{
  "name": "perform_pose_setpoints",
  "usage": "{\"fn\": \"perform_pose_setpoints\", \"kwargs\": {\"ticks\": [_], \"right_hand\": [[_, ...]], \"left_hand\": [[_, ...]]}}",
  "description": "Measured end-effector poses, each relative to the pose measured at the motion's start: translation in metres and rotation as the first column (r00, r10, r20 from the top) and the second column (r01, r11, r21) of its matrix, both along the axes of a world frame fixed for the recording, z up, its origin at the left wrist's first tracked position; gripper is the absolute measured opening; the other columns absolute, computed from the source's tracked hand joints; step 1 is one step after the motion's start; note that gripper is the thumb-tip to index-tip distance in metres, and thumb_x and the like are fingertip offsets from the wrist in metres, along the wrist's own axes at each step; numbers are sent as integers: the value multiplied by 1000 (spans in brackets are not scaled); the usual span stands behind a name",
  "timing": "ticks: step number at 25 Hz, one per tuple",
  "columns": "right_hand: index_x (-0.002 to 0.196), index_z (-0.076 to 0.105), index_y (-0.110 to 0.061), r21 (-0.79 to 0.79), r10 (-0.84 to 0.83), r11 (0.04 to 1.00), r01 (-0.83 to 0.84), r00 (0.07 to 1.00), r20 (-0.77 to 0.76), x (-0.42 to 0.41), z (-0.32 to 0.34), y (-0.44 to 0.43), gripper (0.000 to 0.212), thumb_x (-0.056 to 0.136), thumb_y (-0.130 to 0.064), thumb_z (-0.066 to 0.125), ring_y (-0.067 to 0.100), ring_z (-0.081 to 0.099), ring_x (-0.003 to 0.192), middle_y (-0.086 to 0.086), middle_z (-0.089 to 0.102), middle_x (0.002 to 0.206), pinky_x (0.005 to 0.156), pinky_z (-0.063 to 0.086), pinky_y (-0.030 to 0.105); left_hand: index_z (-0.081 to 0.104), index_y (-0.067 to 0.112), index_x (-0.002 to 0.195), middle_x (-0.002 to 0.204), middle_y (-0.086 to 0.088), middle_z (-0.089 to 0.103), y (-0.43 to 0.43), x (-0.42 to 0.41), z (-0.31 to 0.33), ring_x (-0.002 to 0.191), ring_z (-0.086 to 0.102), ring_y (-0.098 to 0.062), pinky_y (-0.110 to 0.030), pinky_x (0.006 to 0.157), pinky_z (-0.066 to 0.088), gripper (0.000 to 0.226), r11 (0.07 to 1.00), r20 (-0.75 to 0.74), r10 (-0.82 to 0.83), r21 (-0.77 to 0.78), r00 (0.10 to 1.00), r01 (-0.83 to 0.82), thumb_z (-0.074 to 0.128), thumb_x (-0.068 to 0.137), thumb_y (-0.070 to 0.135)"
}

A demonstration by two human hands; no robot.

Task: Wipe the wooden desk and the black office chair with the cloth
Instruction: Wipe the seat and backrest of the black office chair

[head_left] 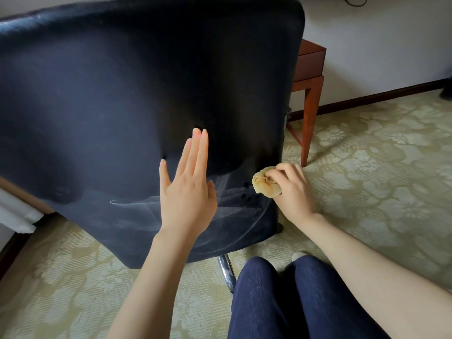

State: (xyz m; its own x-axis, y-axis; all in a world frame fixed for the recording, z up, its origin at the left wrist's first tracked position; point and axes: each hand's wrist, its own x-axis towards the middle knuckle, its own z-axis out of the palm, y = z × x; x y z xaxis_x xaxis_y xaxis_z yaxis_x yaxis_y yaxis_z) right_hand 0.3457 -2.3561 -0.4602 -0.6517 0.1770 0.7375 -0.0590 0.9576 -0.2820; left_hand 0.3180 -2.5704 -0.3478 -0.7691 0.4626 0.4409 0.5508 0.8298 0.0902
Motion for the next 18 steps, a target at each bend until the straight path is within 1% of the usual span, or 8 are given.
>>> {"fn": "perform_pose_setpoints", "kwargs": {"ticks": [3,4,6,8,9,12,14,18], "right_hand": [[94,65,-17,-359,-63,931,61,998,8,1,6,-12,32,69,1,75,23,54,92,-3,55,98,65,41,26],[93,62,-20,-547,-94,834,63,995,-28,0,10,-19,32,71,0,72,20,54,92,-7,53,96,66,41,23],[93,55,-25,-854,-189,520,7,976,-107,-4,20,-36,29,77,-5,69,17,56,92,-8,55,96,73,48,24],[99,53,-26,-965,-326,258,-53,935,-139,-12,32,-49,24,84,-14,67,17,60,95,-1,59,104,78,53,26],[105,53,-23,-979,-387,194,-57,913,-130,-16,38,-54,24,86,-16,66,17,61,98,2,60,109,80,54,27],[120,53,-15,-982,-489,188,-35,863,-124,-30,51,-79,33,88,-16,64,17,59,103,4,55,118,85,54,28],[122,53,-13,-962,-505,272,-9,850,-150,-36,56,-102,36,88,-15,64,18,55,106,6,52,119,86,53,28],[114,60,-5,-873,-478,486,-29,828,-293,-43,53,-144,29,85,-7,66,24,53,102,2,52,110,81,51,30]], "left_hand": [[-17,29,147,154,13,-18,-2,5,-3,140,-14,-3,-48,113,-7,89,999,-39,-26,33,999,28,52,92,17],[-12,28,149,155,12,-14,-6,8,-7,143,-11,-6,-48,113,-7,88,997,-48,-34,62,998,37,54,91,16],[-2,26,151,157,9,-9,-19,11,-17,146,-7,-13,-49,114,-3,87,991,-55,-15,132,998,22,58,90,14],[4,24,152,157,7,-10,-38,12,-30,147,-6,-17,-48,116,1,87,968,-43,62,246,997,-50,61,87,11],[6,22,152,158,6,-10,-51,12,-36,147,-5,-19,-47,116,2,88,943,-21,113,316,993,-101,62,86,9],[8,12,151,159,-8,-8,-93,2,-48,147,0,-26,-41,116,8,90,792,116,255,544,960,-276,66,82,4],[2,9,151,158,-14,-11,-120,-9,-52,147,0,-26,-36,116,7,93,682,241,303,620,922,-387,65,83,4],[-8,7,150,157,-14,-17,-159,-29,-57,146,-5,-24,-28,111,3,98,640,357,334,593,872,-488,66,85,11]]}}
